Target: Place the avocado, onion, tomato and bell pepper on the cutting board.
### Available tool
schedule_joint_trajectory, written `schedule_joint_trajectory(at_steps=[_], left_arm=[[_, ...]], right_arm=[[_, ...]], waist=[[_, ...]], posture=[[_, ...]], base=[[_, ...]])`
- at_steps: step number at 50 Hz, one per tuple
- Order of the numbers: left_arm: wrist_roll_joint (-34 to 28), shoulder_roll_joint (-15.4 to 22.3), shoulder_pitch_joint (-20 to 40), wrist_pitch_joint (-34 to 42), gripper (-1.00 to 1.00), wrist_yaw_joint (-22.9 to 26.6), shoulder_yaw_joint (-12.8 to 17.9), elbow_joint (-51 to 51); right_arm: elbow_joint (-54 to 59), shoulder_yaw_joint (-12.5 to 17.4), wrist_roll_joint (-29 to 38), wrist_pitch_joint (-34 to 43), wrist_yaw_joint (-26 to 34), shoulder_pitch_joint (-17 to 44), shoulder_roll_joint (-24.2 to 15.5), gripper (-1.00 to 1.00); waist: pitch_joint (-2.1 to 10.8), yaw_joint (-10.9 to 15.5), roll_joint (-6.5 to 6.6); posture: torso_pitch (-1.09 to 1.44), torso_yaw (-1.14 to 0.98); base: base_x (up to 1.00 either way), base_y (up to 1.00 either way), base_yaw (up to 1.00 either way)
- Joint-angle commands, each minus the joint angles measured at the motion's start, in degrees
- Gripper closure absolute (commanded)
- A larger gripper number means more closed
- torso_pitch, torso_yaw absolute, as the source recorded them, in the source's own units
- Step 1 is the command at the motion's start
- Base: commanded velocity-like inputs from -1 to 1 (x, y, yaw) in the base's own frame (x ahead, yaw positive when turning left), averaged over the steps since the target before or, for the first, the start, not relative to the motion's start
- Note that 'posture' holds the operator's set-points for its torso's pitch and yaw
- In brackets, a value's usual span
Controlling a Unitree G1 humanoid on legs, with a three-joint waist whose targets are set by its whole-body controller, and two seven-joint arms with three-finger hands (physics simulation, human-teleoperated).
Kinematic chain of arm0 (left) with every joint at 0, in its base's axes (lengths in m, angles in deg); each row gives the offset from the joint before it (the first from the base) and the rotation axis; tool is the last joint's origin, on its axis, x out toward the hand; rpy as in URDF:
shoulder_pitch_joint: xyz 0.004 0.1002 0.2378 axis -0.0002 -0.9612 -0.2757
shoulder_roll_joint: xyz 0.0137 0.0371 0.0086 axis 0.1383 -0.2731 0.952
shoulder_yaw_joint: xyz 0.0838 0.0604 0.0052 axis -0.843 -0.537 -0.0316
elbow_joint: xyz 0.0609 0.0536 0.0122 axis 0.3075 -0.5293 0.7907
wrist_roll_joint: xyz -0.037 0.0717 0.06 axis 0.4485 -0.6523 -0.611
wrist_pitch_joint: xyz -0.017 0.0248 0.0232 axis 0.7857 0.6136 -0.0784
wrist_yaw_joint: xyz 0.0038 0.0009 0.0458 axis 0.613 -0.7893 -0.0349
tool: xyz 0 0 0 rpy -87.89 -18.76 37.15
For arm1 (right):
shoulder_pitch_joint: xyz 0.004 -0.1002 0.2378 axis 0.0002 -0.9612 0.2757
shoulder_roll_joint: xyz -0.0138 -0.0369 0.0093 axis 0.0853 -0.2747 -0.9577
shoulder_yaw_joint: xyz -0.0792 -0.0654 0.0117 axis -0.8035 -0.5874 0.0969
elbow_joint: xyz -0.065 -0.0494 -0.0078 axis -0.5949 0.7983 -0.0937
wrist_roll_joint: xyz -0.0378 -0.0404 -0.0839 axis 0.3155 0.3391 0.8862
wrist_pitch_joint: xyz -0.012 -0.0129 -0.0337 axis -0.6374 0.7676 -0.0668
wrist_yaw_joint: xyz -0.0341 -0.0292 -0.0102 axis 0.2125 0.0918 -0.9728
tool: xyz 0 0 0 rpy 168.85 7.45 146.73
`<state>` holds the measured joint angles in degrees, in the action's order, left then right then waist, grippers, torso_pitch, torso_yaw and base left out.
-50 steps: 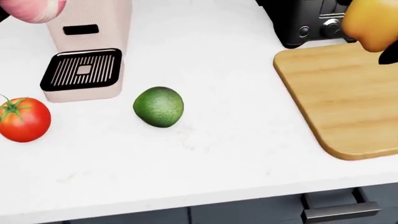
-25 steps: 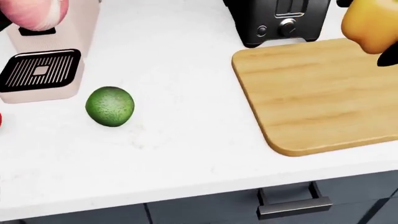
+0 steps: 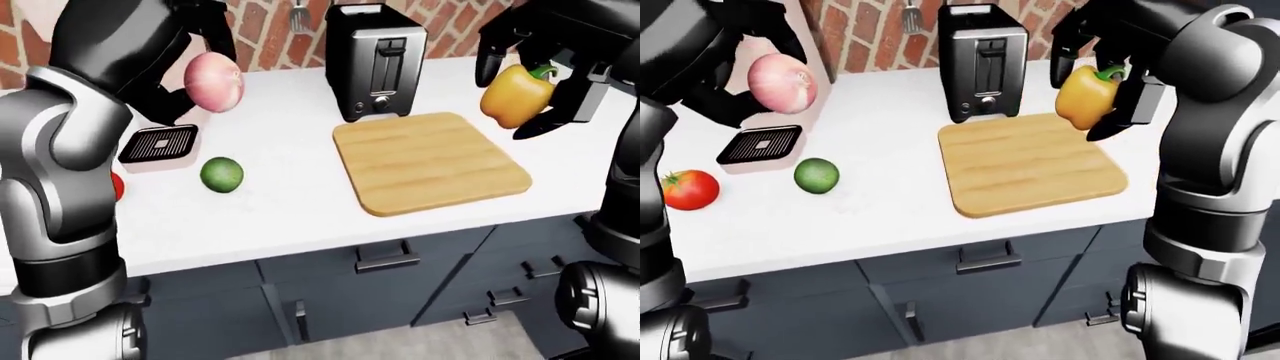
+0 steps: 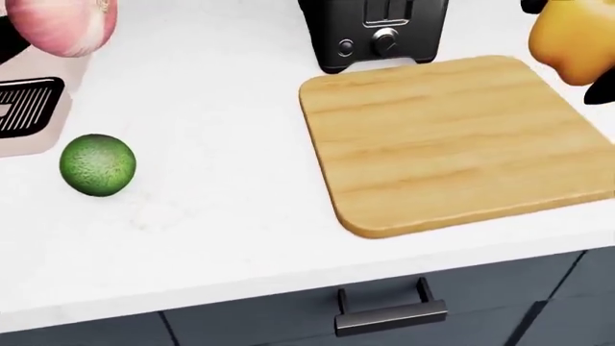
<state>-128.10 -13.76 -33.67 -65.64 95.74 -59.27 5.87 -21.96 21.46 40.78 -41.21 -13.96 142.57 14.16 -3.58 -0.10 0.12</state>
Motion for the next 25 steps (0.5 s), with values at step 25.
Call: schedule_joint_trajectory(at_steps=[25], left_arm=[[-0.05, 0.98, 1.37, 0.63, 1.00, -1.37, 2.23, 1.62]], right_arm=[[-2.63, 0.74, -0.71, -0.35, -1.22, 1.32, -0.45, 1.00]], waist=[[2.05, 0.27, -1.08]], posture=[[0.00, 0.00]], base=[[-0.01, -0.16, 0.00]])
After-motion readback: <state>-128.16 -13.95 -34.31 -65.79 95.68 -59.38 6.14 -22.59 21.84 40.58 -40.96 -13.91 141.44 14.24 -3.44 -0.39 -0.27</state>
